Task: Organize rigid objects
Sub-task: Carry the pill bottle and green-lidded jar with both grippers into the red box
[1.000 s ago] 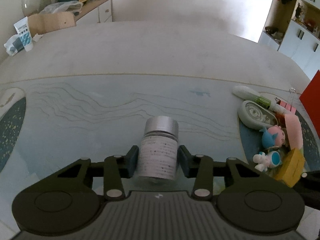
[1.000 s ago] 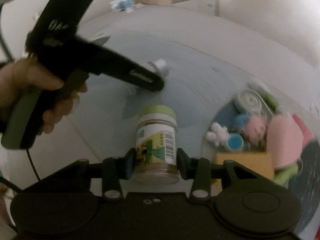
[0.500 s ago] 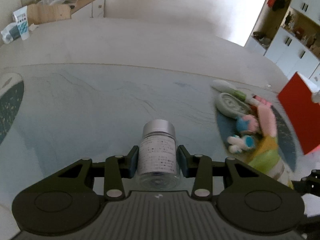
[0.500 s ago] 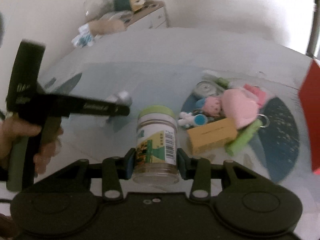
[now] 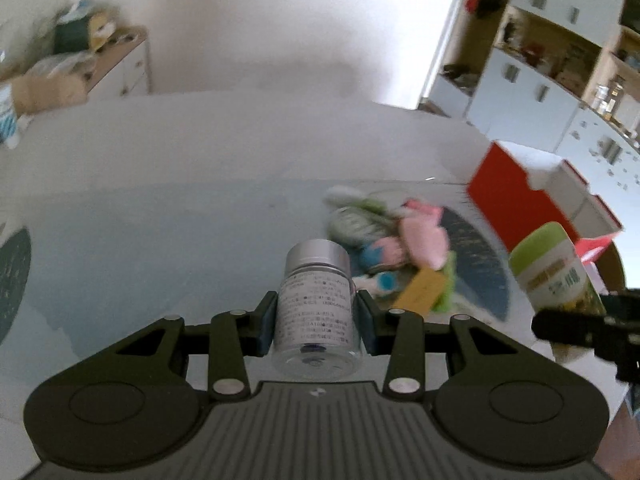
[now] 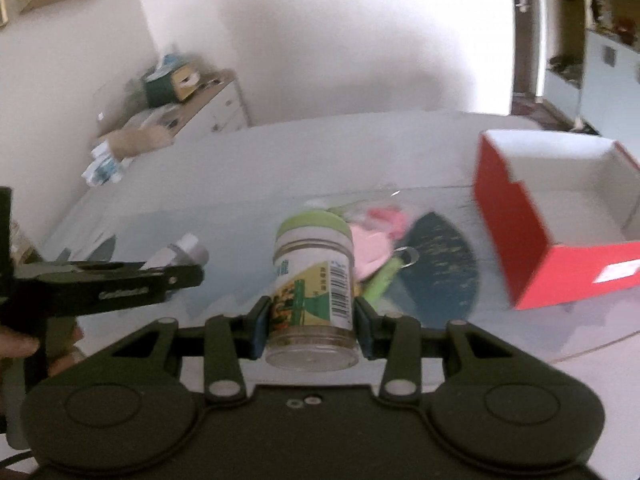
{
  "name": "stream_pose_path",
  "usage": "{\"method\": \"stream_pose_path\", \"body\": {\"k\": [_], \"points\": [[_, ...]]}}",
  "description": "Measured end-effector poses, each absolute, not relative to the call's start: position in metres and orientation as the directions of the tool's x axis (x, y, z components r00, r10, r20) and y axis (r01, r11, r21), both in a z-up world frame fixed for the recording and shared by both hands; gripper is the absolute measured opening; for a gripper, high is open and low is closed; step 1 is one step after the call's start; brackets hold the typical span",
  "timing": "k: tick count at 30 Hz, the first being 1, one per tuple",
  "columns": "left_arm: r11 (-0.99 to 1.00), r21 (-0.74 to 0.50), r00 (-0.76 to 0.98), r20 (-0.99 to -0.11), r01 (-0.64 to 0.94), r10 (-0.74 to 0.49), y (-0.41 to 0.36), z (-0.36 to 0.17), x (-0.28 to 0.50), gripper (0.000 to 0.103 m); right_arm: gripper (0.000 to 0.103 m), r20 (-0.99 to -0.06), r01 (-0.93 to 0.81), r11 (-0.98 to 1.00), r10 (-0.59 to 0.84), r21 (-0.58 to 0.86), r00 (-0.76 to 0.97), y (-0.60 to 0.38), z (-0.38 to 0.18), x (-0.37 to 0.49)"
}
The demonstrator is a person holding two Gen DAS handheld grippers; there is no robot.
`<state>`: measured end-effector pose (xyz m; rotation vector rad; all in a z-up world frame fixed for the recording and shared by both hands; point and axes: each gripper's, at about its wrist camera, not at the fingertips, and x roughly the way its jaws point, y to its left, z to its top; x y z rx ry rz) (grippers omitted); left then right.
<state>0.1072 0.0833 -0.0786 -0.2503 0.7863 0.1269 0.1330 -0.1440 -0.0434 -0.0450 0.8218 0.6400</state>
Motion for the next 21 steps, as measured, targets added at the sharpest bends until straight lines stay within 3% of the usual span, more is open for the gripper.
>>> {"method": "stream_pose_path", "body": {"k": [12,21], "points": [[0.982,-0.186,0.744,-0.661,-0.035,-0.099,0.02,-0.029,0.133,0.04,0.041,-0.657,-0.432,0.884,0.435,0.18,0.616,-0.213,-0.015,0.169],[0.986,-0.161,0.742,-0.655,0.044,-0.14,-0.053,-0.013,0.195,0.04,0.041,-0.665,-0.402,0.898,0.413,0.182,0.622,-0.271,-0.023,0.225]]}}
